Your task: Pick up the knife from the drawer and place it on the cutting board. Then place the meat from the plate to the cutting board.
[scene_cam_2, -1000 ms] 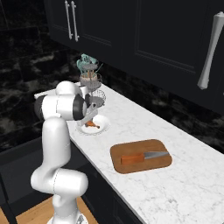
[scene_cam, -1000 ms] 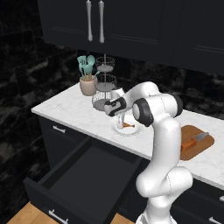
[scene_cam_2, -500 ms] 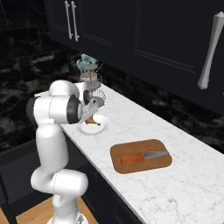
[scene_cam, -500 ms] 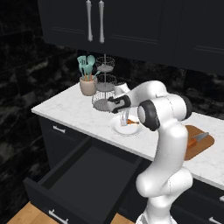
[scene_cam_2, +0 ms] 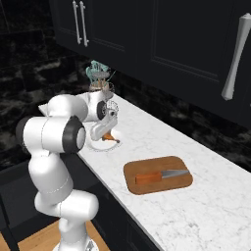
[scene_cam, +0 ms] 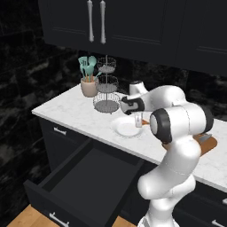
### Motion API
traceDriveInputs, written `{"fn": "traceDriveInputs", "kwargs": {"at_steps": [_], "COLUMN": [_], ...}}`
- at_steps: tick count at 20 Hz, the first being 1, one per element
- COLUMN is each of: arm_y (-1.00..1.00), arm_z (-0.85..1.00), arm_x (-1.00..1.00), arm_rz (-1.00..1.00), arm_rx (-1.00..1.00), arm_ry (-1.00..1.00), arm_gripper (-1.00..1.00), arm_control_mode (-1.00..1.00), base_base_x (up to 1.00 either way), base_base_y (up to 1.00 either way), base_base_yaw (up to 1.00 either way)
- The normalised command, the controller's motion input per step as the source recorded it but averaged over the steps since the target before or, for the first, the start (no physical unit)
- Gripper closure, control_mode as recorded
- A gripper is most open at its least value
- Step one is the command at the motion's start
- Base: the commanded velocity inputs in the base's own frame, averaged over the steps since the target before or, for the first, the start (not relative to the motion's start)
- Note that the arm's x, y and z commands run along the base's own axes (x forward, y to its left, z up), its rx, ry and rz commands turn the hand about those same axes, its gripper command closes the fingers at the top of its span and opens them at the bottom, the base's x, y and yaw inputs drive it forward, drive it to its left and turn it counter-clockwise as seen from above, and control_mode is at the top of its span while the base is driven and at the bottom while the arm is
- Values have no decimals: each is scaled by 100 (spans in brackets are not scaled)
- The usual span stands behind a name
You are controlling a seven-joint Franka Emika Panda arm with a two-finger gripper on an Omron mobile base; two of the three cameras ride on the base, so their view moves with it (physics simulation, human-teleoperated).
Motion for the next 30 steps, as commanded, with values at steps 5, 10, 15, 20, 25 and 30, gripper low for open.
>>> {"fn": "traceDriveInputs", "kwargs": {"at_steps": [5,10,15,20,25,30], "arm_y": [-62,-47,-48,-59,-61,-60], "arm_z": [8,5,10,1,0,0], "arm_x": [-41,-29,-23,-11,0,-1], "arm_rz": [2,8,13,21,23,22], "arm_rx": [1,0,0,2,3,3], "arm_ry": [0,0,0,0,0,0], "arm_gripper": [100,100,100,100,100,100], "arm_control_mode": [-100,-100,-100,-100,-100,-100], "base_base_x": [0,0,0,0,0,0], "base_base_y": [0,0,0,0,0,0], "base_base_yaw": [0,0,0,0,0,0]}}
